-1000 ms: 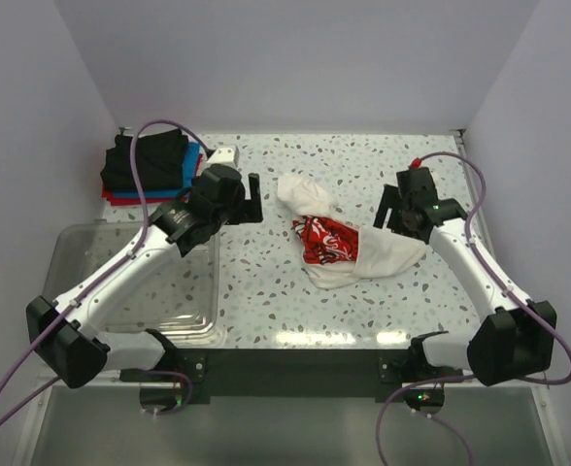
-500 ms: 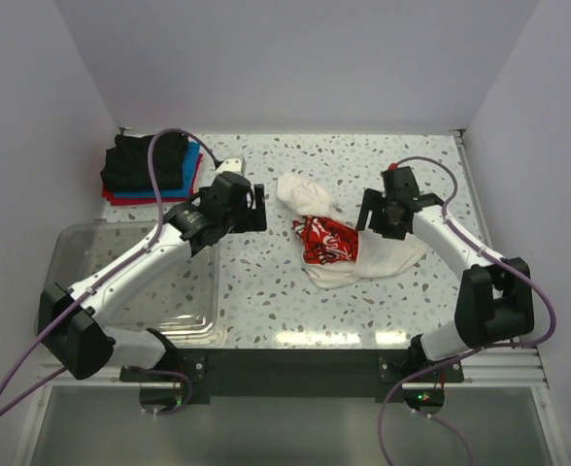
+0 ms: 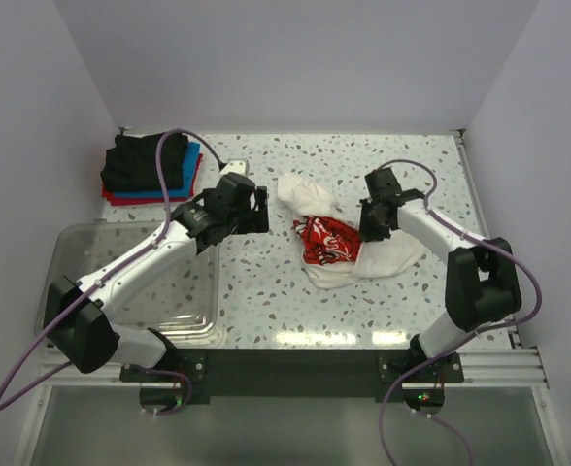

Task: Fold and stack the t-shirts
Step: Flatten the tshirt out

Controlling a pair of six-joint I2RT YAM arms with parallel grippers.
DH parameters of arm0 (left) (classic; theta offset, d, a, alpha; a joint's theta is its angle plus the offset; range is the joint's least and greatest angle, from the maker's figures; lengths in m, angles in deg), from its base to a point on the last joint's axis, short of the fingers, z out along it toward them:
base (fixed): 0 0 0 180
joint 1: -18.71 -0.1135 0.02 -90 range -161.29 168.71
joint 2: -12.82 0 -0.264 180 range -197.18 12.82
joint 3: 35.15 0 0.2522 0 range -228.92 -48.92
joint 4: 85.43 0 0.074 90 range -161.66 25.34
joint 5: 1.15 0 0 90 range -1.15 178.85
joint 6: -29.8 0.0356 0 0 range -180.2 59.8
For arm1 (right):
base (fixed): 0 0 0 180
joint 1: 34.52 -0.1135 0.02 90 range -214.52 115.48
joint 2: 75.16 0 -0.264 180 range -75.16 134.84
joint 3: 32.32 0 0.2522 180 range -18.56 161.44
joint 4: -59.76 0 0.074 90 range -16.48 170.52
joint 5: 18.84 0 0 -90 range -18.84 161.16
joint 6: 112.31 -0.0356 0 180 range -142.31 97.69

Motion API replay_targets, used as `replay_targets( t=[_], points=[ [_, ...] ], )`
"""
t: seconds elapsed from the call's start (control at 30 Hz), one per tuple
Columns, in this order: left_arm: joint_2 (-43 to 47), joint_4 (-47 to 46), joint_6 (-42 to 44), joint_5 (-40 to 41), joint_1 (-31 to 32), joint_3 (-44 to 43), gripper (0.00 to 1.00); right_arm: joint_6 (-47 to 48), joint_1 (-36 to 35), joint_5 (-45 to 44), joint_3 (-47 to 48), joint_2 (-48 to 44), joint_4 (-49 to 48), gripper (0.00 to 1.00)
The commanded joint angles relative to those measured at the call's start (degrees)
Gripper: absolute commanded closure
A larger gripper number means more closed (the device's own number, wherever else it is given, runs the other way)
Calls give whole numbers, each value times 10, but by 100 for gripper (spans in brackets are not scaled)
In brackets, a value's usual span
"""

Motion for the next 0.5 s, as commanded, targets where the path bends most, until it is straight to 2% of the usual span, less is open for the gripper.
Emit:
replay_targets(
  t=[0.0,0.1,0.2,0.27,0.4,0.47],
  points=[
    [8,-26,0,-2,1,13,0,8,0,-61,49,-26,48,88],
    [11,-35,9,-3,1,21,0,19,0,-97,95,-49,107,88],
    [10,-42,17,-10,1,20,0,31,0,-124,175,-72,158,95],
    [10,-50,23,-17,2,21,0,37,1,-133,214,-80,192,95],
    [5,-68,30,-30,3,17,0,42,2,-133,313,-65,236,98],
    [3,-70,30,-32,4,15,0,41,2,-121,320,-47,244,98]
  ],
)
